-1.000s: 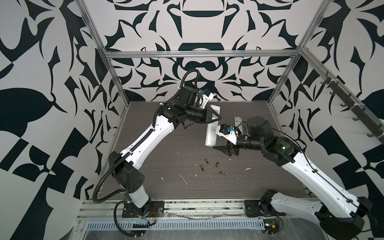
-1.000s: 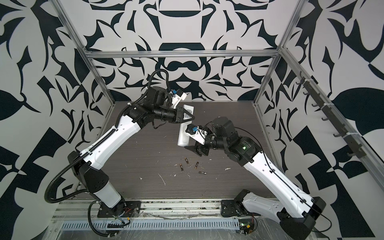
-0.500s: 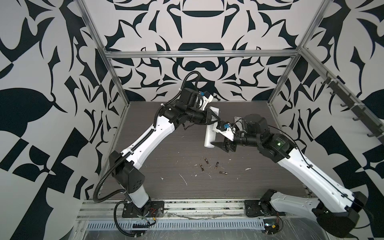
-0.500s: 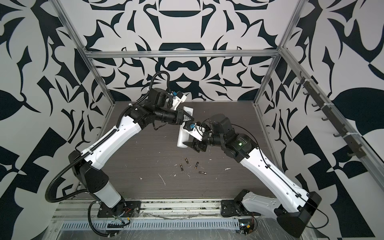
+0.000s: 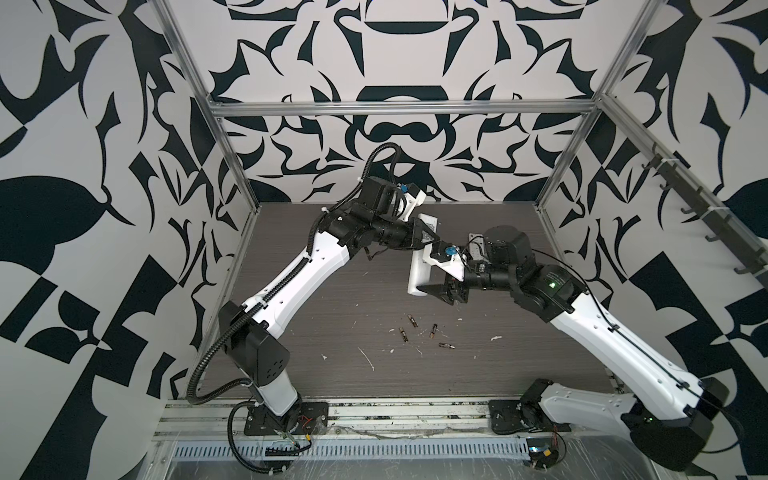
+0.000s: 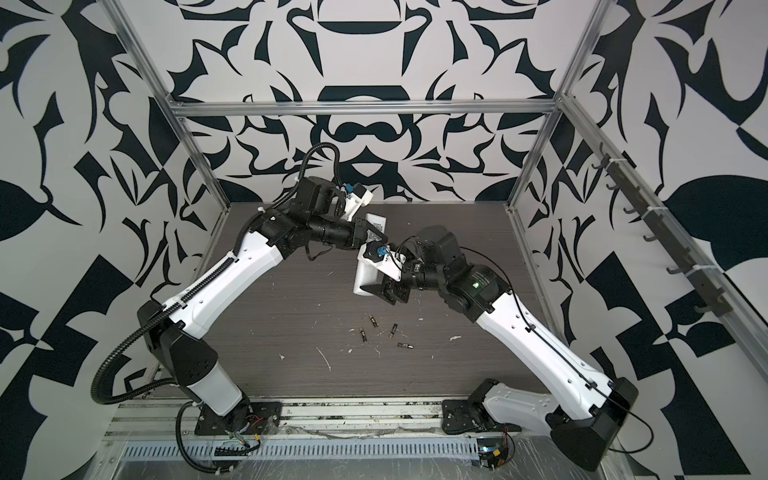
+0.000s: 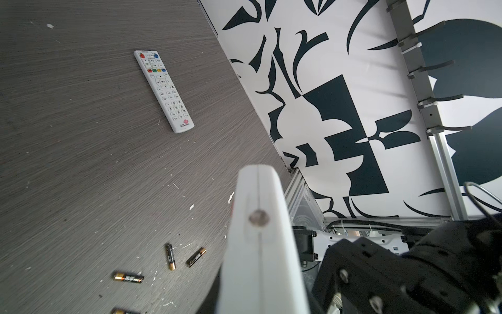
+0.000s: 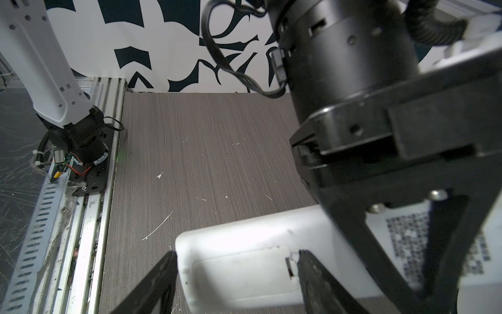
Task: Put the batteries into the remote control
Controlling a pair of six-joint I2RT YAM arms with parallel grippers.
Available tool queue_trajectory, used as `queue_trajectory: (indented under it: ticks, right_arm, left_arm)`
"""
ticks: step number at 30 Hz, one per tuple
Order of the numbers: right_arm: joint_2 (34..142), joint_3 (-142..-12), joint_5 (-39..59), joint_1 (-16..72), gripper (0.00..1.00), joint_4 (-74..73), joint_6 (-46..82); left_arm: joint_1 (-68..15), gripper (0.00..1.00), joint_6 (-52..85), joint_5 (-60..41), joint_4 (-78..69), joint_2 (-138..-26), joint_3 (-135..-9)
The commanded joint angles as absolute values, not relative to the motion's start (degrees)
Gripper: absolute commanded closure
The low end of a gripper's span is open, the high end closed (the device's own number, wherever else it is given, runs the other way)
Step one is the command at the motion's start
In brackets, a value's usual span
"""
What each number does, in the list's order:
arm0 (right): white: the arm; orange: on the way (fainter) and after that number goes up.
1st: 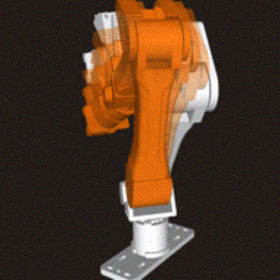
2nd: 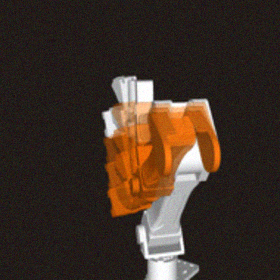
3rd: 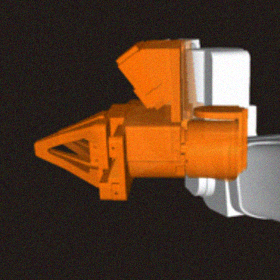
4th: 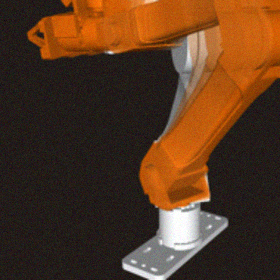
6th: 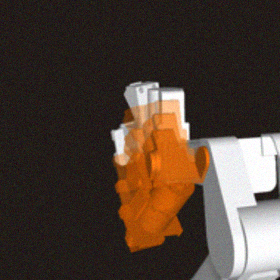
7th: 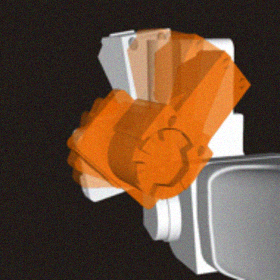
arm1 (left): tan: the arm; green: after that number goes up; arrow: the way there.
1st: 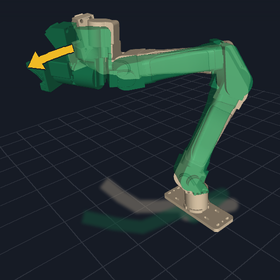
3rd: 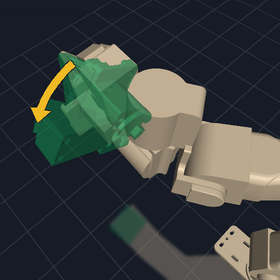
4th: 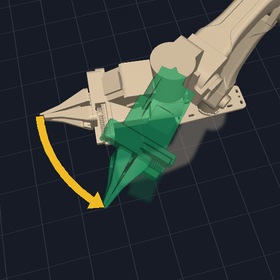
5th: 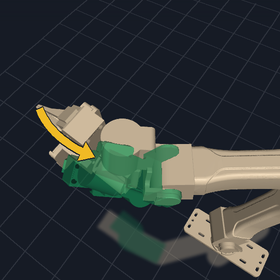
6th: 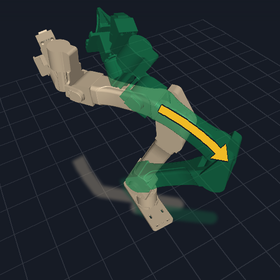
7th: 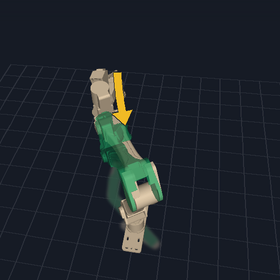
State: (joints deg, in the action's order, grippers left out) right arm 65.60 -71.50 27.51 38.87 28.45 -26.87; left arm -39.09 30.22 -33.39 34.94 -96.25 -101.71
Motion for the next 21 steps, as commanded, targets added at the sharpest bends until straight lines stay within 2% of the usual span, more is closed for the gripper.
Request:
queue_trajectory:
  ticks: [1, 21]
  right_arm:
    - [66.3, -73.2, 29.0, 39.2, 0.27, 26.7, -26.5]
    - [63.7, -72.4, 31.6, 42.4, 0.33, 35.6, -27.9]
  left_arm:
    - [-39.8, 1.0, 31.4, -37.5, 32.8, -96.1, -101.7]
    - [-39.5, 1.0, 30.0, -36.1, 34.2, -97.6, -104.5]
